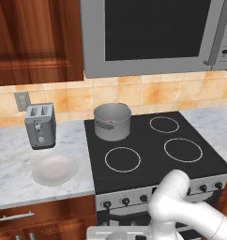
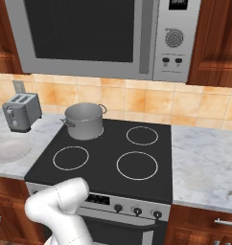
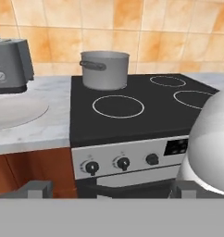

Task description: Retrieve the frozen meat and place it in the pot on a burner. Then turn the burner on.

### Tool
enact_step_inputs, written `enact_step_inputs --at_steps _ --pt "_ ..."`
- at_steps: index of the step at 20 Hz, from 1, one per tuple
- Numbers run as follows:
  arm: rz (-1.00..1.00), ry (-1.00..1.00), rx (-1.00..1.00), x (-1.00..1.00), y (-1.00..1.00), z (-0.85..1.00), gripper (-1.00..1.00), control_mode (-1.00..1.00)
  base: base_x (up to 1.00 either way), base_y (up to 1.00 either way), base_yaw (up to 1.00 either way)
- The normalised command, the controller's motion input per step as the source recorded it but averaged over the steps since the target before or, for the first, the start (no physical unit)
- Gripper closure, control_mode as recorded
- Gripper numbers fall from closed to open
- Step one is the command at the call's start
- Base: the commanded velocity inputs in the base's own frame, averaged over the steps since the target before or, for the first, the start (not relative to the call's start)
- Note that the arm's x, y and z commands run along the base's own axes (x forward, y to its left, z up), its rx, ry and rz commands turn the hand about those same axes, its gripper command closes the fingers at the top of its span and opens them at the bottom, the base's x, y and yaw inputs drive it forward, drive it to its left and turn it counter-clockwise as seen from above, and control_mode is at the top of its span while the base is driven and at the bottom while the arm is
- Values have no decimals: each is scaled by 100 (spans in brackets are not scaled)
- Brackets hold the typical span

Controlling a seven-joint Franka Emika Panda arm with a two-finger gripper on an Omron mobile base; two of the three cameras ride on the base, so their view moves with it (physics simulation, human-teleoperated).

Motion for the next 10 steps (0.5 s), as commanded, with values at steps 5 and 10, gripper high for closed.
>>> enact_step_inputs --at_steps 5,10 --pt "3 -5 0 45 -7 -49 -100 -100 0 0 0" --pt "0 -5 0 32 -13 -64 -100 -100 0 0 0"
